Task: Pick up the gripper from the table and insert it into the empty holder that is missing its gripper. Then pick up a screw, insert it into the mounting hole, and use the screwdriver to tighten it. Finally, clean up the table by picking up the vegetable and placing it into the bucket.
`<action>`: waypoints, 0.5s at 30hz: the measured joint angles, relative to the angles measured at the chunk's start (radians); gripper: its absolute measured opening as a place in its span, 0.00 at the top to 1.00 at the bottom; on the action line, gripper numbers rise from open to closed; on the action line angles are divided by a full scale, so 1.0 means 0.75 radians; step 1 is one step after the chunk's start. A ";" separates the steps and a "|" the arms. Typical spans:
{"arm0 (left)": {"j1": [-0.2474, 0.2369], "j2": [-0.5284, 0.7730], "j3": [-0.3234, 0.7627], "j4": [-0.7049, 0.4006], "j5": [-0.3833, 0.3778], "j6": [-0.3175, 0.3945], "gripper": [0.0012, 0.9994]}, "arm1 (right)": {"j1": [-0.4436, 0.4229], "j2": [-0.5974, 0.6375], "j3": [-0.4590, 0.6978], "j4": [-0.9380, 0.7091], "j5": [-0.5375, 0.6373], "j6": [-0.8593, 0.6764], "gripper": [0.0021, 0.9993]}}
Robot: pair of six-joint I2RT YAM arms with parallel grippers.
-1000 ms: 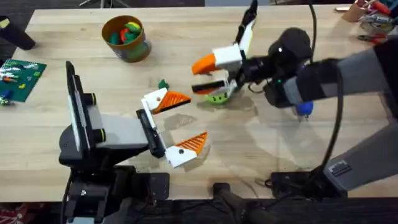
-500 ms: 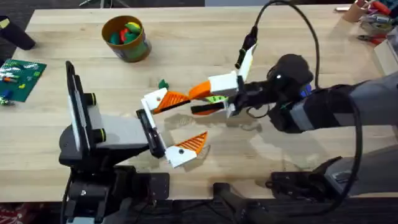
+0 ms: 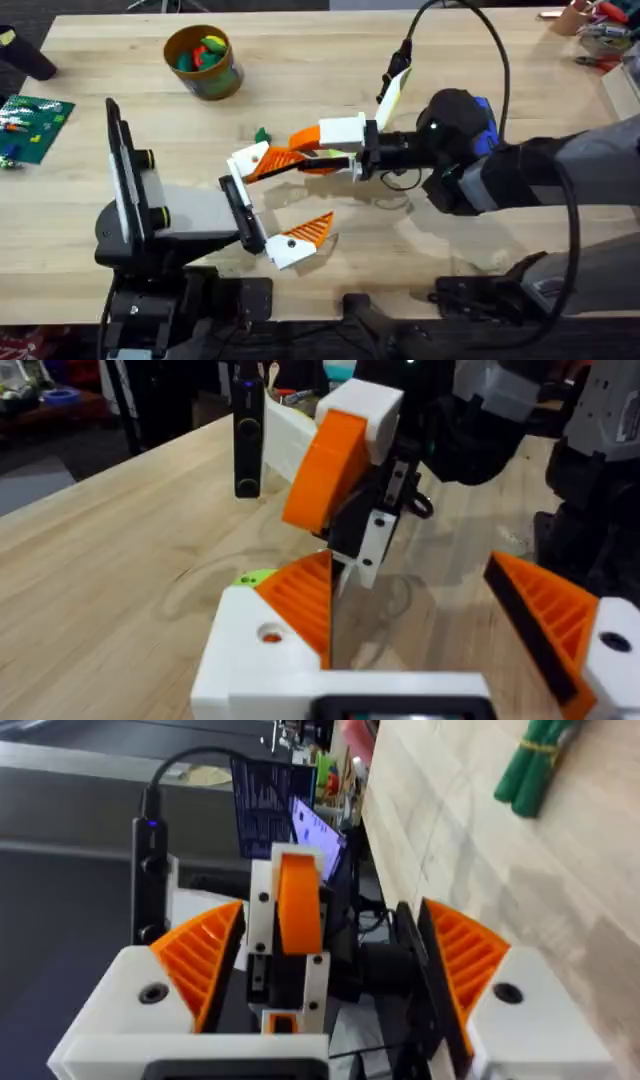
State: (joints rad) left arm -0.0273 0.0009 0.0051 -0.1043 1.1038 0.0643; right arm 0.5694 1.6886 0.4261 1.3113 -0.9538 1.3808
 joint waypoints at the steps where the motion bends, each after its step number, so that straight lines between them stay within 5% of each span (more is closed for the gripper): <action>1: 0.000 0.000 0.000 0.000 0.000 0.000 0.01 | 0.000 0.000 0.004 0.000 0.005 -0.004 0.01; 6: 0.000 0.000 0.000 0.000 0.000 0.000 0.01 | 0.000 0.000 0.023 -0.003 0.009 -0.004 0.08; 10: 0.000 0.000 0.000 0.000 0.000 0.000 0.01 | 0.000 0.000 0.024 -0.003 0.009 -0.001 0.32; 11: 0.000 0.000 0.000 0.000 0.000 0.000 0.01 | 0.000 0.000 0.024 -0.004 0.007 -0.001 0.46; 15: 0.000 0.000 0.000 0.000 0.000 0.000 0.01 | 0.000 0.000 0.025 -0.004 -0.005 0.002 0.47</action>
State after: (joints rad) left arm -0.0273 0.0006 0.0051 -0.1043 1.1038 0.0643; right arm 0.5694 1.6886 0.4446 1.3083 -0.9574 1.3823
